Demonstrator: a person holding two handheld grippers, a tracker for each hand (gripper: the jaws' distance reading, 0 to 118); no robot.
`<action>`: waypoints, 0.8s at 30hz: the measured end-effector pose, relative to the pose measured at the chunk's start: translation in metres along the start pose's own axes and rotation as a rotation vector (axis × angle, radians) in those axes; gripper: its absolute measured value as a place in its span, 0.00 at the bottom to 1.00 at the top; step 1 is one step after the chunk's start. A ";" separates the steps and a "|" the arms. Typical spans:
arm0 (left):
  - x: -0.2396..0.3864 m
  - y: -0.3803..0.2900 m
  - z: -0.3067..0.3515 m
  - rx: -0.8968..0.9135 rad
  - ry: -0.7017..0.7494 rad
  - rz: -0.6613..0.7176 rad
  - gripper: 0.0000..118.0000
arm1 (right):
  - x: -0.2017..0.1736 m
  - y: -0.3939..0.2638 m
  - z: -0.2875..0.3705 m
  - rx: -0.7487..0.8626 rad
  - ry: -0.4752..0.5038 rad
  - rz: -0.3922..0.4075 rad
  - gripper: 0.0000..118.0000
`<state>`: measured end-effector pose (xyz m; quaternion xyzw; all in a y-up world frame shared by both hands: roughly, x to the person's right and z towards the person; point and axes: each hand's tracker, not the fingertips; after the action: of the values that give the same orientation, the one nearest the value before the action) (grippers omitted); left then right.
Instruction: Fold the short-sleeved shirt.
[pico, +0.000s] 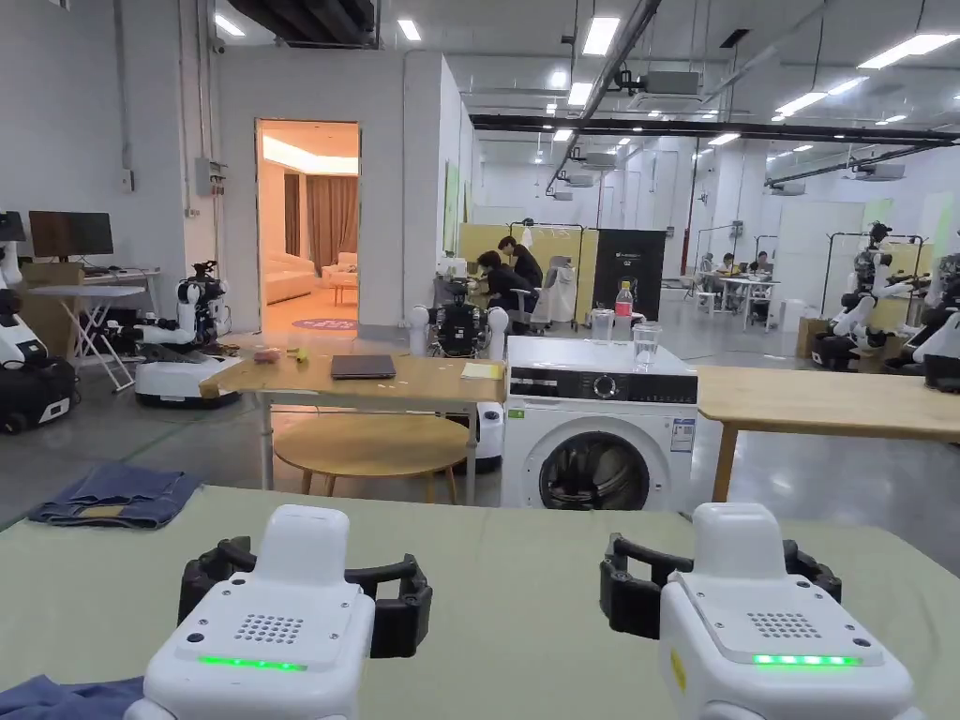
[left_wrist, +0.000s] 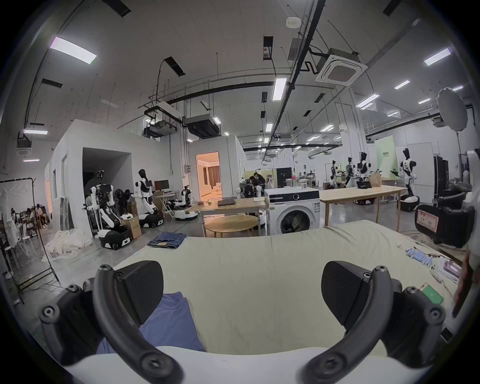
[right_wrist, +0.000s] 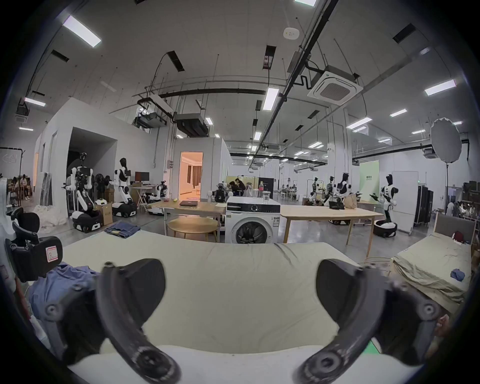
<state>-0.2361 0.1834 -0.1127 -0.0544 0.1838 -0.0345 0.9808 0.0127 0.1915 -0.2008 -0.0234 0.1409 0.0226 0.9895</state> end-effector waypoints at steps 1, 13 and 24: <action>0.000 0.000 0.000 0.000 -0.003 -0.001 0.98 | 0.001 0.001 0.001 0.008 -0.004 -0.003 0.57; 0.003 0.001 -0.004 0.008 -0.030 0.007 0.00 | 0.014 0.002 0.000 0.009 -0.027 -0.003 0.00; 0.008 0.005 -0.005 0.013 -0.036 0.006 0.00 | 0.019 -0.002 -0.001 0.000 -0.020 -0.019 0.00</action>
<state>-0.2307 0.1875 -0.1208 -0.0481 0.1663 -0.0317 0.9844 0.0307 0.1905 -0.2070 -0.0246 0.1307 0.0133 0.9910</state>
